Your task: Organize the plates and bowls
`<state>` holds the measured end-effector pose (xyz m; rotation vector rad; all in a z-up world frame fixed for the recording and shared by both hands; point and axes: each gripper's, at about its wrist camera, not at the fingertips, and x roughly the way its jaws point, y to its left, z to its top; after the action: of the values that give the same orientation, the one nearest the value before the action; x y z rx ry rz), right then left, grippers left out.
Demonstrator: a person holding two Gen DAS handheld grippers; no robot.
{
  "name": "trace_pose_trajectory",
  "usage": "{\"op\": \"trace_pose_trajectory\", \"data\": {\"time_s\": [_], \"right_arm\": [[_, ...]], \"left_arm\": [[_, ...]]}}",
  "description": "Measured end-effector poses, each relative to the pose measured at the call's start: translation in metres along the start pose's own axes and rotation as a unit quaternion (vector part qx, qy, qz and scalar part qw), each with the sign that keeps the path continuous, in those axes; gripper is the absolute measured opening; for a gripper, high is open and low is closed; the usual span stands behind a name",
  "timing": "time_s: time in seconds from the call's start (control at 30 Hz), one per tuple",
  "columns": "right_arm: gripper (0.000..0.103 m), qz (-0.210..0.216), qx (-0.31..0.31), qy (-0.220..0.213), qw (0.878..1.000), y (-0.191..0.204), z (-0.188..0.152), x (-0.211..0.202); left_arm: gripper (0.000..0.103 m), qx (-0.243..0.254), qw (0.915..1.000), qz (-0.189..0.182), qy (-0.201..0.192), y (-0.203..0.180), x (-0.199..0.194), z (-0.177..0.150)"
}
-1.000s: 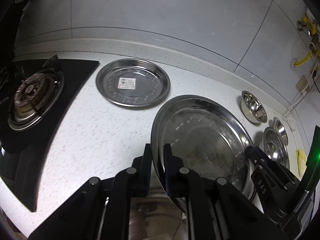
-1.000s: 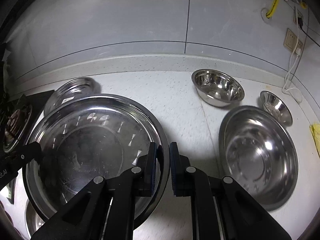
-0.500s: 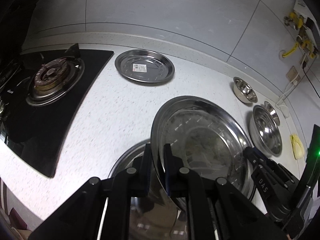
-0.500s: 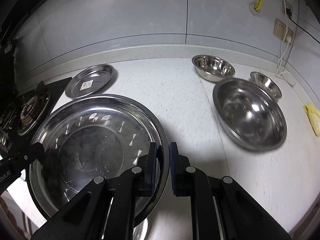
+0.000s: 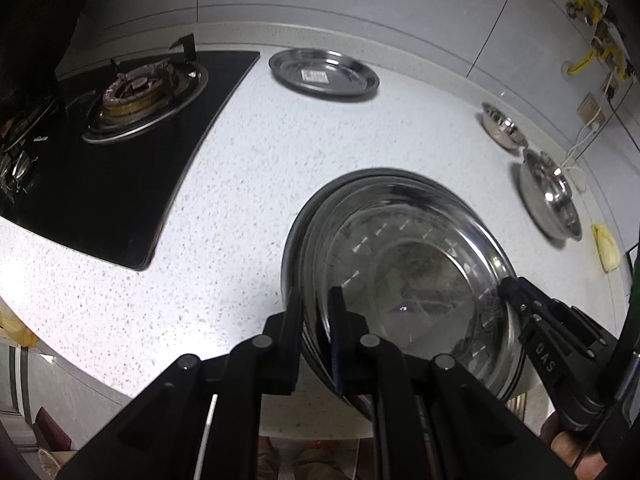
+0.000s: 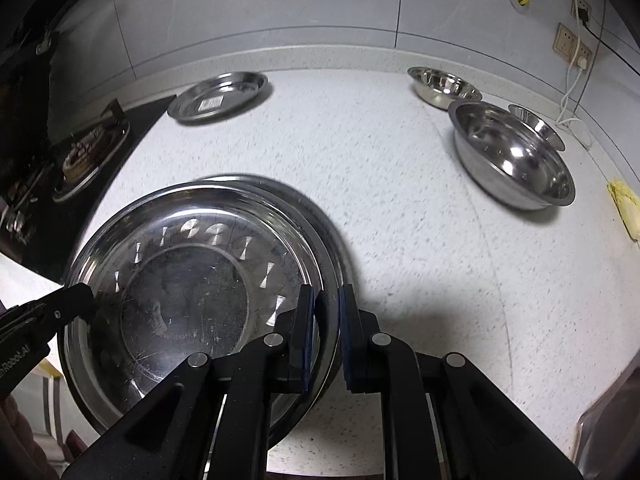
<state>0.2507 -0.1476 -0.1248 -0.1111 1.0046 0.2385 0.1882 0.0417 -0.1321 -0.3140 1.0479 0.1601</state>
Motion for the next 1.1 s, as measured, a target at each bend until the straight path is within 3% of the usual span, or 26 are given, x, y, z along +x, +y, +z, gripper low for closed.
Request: {"op": "trace_pose_trajectory", "data": {"time_s": [0.43, 0.83, 0.9, 0.97, 1.0, 1.07, 1.1], "right_arm": [[0.011, 0.013, -0.016, 0.001, 1.000, 0.015, -0.004, 0.003], [0.011, 0.039, -0.005, -0.012, 0.999, 0.007, 0.002, -0.007], [0.013, 0.048, 0.001, -0.014, 0.999, 0.002, 0.004, -0.007], [0.023, 0.056, 0.009, -0.018, 0.998, -0.005, 0.009, -0.007], [0.033, 0.057, 0.011, -0.020, 0.998, -0.008, 0.011, -0.006], [0.042, 0.062, 0.013, -0.024, 0.998, -0.013, 0.017, -0.004], [0.043, 0.065, 0.014, -0.029, 0.997, -0.015, 0.021, -0.004]], "left_arm": [[0.010, 0.012, 0.9999, -0.002, -0.002, 0.002, 0.007, -0.002], [0.012, -0.011, 0.9996, 0.004, -0.024, 0.026, -0.004, 0.015], [0.012, -0.017, 0.9996, 0.004, -0.024, 0.031, -0.003, 0.020], [0.013, -0.021, 0.9996, 0.000, -0.020, 0.035, 0.001, 0.027], [0.016, -0.023, 0.9995, 0.001, -0.019, 0.037, 0.002, 0.030], [0.040, -0.027, 0.9994, -0.002, -0.021, 0.041, 0.006, 0.040], [0.041, -0.027, 0.9994, -0.004, -0.023, 0.042, 0.008, 0.046]]}}
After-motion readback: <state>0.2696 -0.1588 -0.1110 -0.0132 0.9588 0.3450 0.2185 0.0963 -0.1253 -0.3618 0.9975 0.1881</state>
